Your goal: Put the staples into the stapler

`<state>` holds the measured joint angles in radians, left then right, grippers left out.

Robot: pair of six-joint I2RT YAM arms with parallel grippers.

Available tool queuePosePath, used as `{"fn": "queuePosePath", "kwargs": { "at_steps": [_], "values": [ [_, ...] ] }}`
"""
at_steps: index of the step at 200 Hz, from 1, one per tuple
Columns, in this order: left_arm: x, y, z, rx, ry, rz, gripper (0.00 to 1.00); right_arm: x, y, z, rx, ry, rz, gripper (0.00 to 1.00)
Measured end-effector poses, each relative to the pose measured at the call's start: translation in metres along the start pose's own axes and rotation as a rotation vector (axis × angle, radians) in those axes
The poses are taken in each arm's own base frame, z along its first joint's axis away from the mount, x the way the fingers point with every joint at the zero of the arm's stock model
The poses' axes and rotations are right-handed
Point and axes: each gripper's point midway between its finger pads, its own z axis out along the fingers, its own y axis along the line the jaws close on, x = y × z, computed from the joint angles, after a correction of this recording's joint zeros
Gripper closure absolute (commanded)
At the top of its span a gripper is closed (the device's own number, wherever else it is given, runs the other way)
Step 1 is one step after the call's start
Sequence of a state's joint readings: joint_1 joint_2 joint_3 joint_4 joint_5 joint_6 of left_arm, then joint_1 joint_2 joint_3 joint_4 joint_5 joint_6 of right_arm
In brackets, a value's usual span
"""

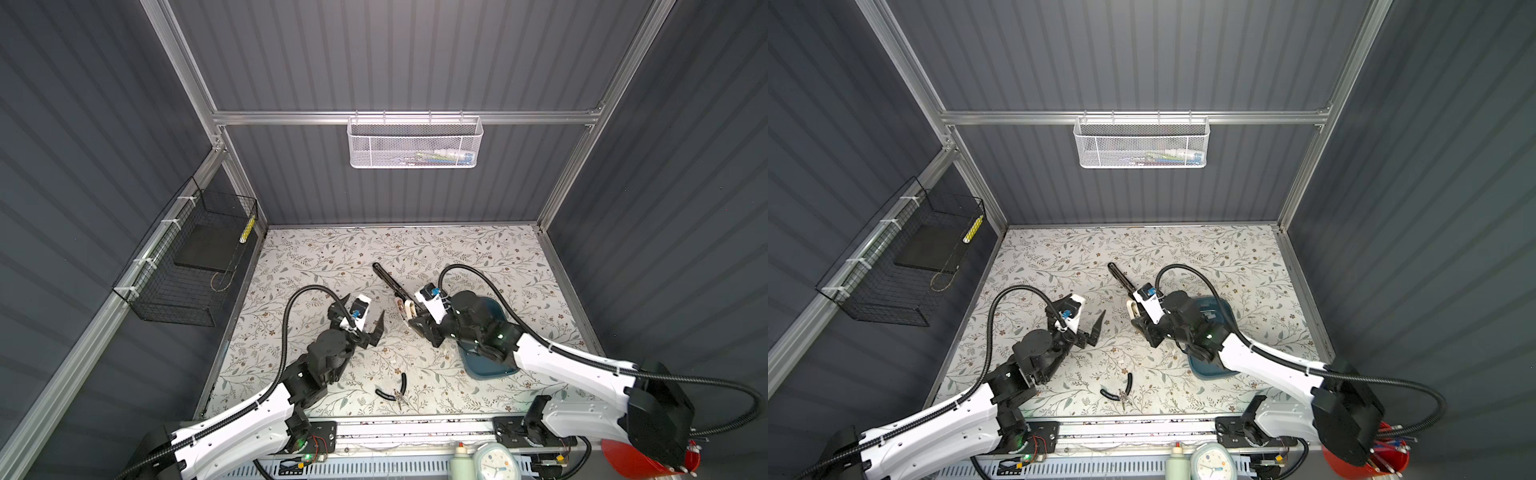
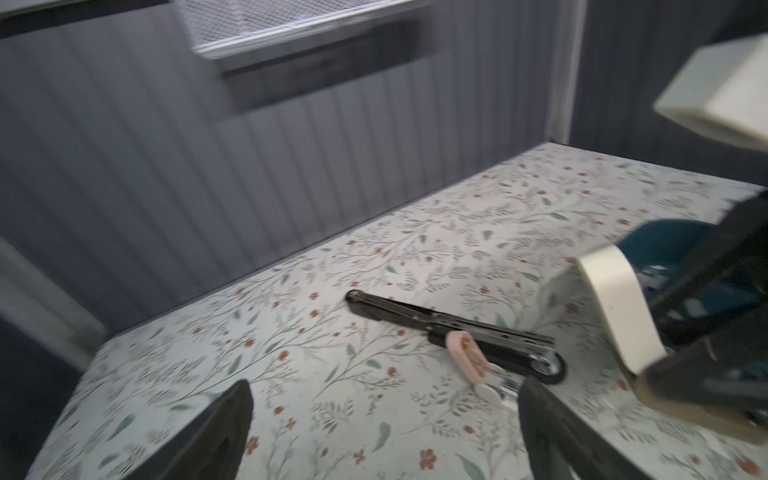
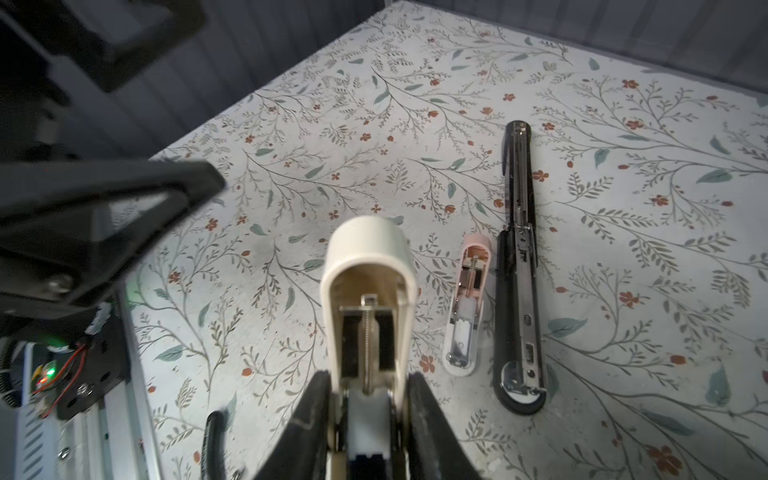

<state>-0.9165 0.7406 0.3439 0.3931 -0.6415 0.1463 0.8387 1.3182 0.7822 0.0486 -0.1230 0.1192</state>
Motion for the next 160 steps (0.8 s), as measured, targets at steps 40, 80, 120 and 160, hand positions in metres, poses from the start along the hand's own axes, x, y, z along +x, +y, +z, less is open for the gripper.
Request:
{"fn": "queuePosePath", "kwargs": {
  "at_steps": [40, 80, 120, 160],
  "values": [
    [-0.017, 0.041, -0.011, -0.202, -0.065, -0.129, 0.01, 0.018, -0.02, 0.057, 0.115, 0.202, 0.055, 0.94],
    [-0.018, 0.053, -0.015, -0.265, -0.074, -0.181, 0.01, 0.041, -0.02, 0.076, 0.145, 0.304, 0.132, 0.93],
    [-0.016, 0.058, -0.017, -0.29, -0.072, -0.198, 0.01, 0.041, -0.002, 0.085, 0.164, 0.315, 0.166, 0.9],
    [-0.014, 0.059, -0.017, -0.301, -0.064, -0.199, 0.01, 0.047, 0.003, 0.098, 0.22, 0.308, 0.207, 0.9]
  ]
}}
